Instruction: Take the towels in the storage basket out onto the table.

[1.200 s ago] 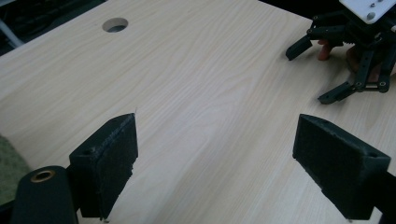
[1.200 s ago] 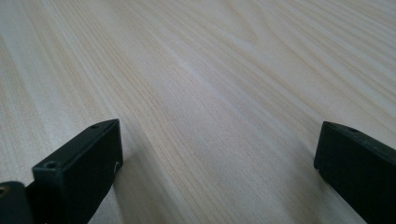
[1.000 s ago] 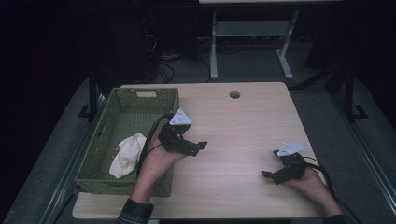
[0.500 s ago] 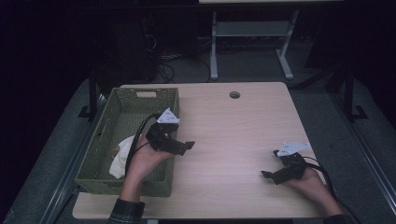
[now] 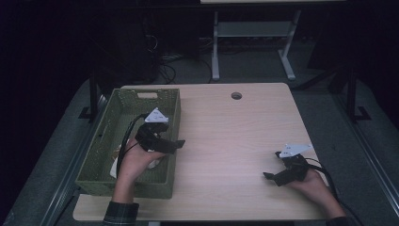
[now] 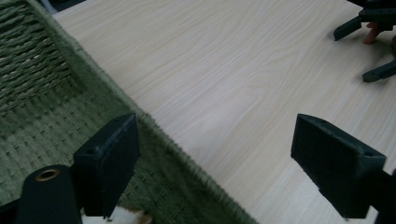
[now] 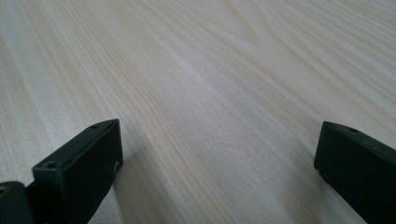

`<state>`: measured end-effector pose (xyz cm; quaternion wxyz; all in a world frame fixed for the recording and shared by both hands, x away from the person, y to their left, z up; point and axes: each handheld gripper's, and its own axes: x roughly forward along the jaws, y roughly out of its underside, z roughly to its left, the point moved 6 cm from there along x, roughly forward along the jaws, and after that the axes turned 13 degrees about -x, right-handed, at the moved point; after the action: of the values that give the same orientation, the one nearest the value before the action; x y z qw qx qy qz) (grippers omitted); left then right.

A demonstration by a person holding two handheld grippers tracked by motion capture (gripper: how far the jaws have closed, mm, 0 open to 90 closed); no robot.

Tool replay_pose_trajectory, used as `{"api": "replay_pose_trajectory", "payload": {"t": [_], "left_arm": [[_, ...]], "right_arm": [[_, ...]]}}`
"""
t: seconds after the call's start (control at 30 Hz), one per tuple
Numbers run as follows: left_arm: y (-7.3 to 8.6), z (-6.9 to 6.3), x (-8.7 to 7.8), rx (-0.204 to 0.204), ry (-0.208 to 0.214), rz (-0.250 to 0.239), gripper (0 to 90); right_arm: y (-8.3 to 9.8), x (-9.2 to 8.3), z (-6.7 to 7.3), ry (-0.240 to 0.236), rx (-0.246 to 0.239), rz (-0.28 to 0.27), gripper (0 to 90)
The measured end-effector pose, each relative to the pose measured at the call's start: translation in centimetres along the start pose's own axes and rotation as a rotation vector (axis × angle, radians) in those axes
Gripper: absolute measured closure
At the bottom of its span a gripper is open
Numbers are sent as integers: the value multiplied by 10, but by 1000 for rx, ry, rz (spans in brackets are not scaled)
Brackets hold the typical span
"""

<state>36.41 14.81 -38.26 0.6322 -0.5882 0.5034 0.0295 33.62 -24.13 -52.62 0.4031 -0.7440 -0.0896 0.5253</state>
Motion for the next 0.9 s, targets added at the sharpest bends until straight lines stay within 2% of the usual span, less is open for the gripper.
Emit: {"api": "replay_pose_trajectory", "payload": {"t": [0.4,0.67,0.77,0.9], "left_arm": [[10,28,-14,-17,-77,-10,152],[20,45,-20,-36,-109,-26,152],[26,53,-20,-24,-134,0,152],[33,60,-20,-24,-145,16,151]], "right_arm": [[0,0,0,0,0,0,8],[0,0,0,0,0,0,8],[0,0,0,0,0,0,8],[0,0,0,0,-1,0,8]]}}
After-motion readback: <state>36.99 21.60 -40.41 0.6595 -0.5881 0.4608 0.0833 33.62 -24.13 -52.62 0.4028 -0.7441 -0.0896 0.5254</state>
